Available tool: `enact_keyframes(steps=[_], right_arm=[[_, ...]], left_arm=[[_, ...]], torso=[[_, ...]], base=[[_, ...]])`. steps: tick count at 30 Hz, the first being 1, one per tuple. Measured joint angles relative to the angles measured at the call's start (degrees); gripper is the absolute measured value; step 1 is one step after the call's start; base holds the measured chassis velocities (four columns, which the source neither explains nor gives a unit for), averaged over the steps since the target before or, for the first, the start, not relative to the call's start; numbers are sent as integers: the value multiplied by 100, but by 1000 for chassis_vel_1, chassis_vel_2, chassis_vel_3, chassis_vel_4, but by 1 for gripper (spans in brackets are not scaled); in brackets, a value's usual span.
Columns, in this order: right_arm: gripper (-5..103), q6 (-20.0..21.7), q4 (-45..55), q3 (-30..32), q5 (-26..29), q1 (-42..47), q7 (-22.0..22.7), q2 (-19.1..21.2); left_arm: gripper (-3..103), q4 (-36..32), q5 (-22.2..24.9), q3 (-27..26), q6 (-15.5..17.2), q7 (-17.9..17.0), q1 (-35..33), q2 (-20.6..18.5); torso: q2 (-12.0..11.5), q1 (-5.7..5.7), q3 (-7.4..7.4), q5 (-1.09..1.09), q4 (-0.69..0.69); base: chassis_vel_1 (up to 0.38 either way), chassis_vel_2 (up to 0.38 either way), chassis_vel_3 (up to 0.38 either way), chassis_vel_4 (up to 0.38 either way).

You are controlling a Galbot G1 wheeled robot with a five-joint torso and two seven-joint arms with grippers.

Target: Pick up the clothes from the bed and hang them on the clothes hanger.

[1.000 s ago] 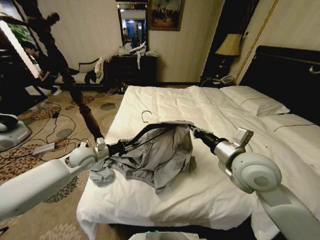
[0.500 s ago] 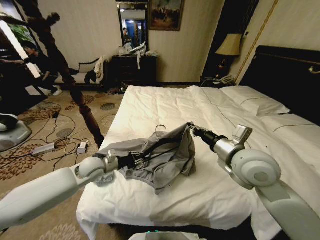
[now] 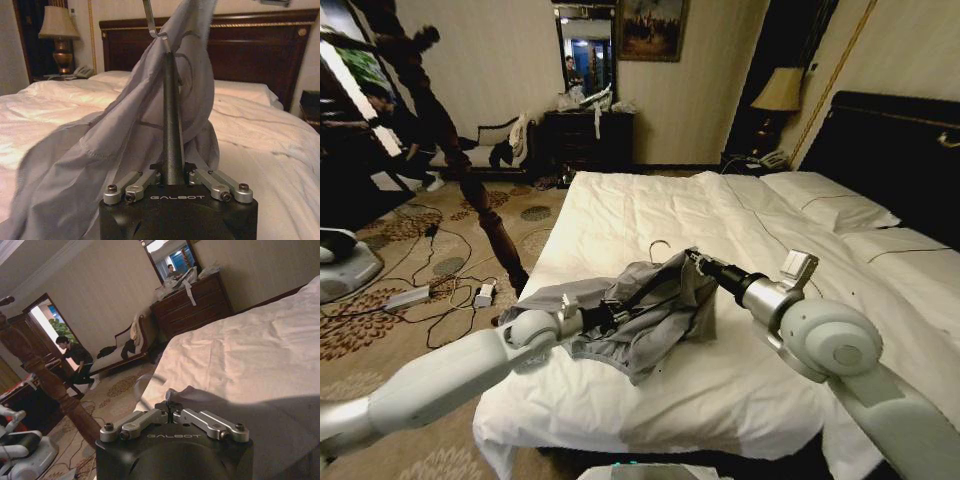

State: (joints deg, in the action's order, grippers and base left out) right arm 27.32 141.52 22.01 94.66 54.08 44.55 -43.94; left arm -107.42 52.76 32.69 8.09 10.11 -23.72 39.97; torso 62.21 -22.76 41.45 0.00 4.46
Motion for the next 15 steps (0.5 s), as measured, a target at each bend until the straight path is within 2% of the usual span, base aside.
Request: enact_keyframes(steps=[5,8,15], right_arm=[[0,-1,168,-7,25,141,16,-16],[0,-15,182,17,180,148,68,-33],[0,-45,182,45,370,229,106,-77]], left_arm=[[18,294,-35,50,15,-167,85,361],[18,508,-70,73,15,-244,150,548],[18,696,-93,104,16,-360,249,791]], torso=[[0,0,0,0,2],[0,0,0,0,-2],[0,0,0,1,1]], base=[[0,0,0,0],[0,0,0,0],[0,0,0,0]])
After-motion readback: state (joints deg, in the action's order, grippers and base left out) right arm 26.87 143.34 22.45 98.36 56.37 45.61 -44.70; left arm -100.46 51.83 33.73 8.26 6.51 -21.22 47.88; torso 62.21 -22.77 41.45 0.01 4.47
